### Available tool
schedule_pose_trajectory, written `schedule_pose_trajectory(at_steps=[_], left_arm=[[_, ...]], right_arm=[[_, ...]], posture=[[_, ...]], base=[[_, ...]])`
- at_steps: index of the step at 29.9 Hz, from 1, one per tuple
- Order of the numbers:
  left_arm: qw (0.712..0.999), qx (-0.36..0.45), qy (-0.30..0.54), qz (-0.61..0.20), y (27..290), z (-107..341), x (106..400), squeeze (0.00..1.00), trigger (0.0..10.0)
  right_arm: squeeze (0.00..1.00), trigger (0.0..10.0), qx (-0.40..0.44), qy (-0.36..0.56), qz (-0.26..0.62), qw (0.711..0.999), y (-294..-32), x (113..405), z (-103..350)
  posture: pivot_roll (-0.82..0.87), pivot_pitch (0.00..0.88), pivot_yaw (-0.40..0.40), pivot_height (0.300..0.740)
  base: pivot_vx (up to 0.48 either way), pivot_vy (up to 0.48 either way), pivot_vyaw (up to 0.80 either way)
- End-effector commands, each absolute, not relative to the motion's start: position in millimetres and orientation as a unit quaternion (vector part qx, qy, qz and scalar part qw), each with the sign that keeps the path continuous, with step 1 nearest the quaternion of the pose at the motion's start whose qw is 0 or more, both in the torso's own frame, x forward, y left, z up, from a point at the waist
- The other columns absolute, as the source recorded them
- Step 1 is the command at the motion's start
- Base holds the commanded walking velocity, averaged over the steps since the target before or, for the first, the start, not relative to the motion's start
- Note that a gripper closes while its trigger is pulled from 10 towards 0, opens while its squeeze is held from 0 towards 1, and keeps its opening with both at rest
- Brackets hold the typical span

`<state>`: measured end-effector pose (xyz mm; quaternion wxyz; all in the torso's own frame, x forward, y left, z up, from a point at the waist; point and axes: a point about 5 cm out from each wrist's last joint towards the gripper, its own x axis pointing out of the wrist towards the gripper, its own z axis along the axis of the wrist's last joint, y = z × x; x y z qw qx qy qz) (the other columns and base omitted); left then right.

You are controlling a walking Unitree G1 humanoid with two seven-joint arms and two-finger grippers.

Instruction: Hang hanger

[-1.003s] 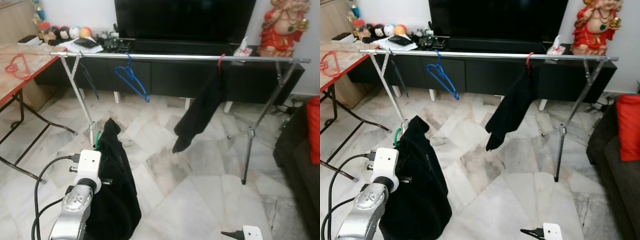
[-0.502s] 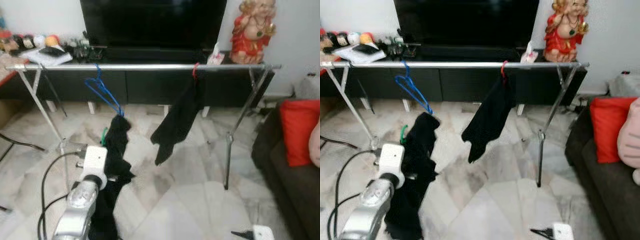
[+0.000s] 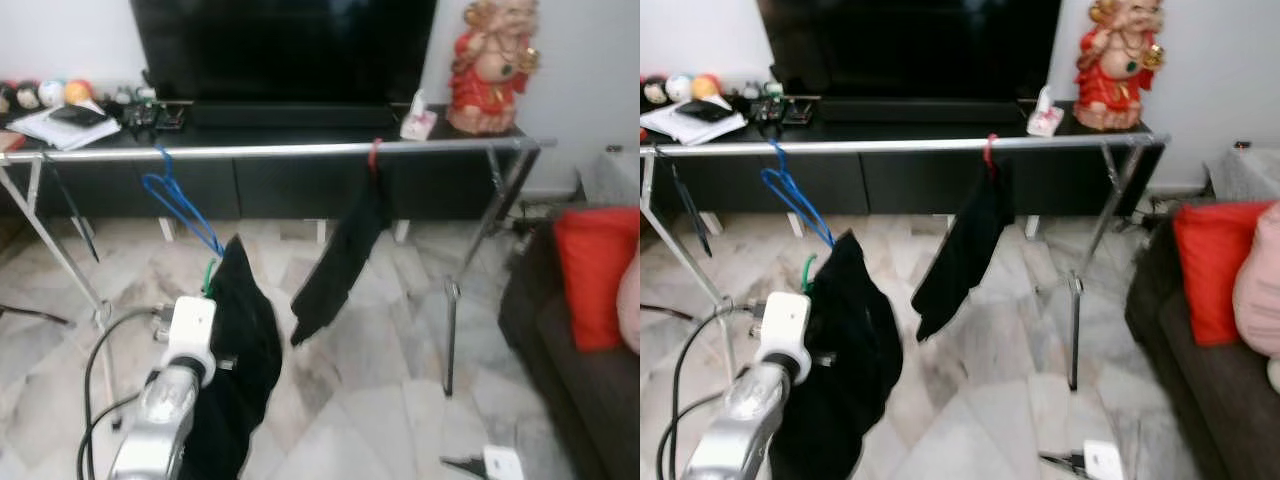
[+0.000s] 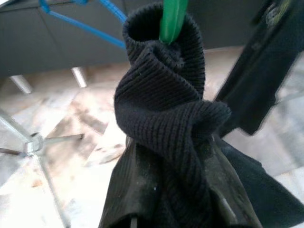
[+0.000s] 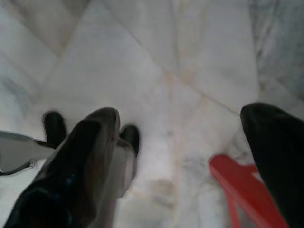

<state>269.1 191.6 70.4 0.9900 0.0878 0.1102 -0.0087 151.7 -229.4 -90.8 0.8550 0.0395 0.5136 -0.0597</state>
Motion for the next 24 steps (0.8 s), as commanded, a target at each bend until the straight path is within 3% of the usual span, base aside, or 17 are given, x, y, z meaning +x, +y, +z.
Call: schedule_pose_trajectory(at_steps=[1,24], left_arm=[[0.992,0.090,0.084,-0.010,187.5,82.1,275.8,0.00,10.0],[0.992,0.092,0.082,-0.015,183.9,83.1,277.3,0.00,10.0]], right_arm=[[0.00,10.0,0.037,0.522,-0.070,0.849,-238.3,144.6,-91.4],[0.00,10.0,0.027,0.519,-0.072,0.851,-243.5,145.9,-89.5]], posture=[[0.04,0.000,-0.038,0.716],[0.04,0.000,-0.044,0.716]], base=[[0.322,0.000,-0.49],[0.323,0.000,-0.02]])
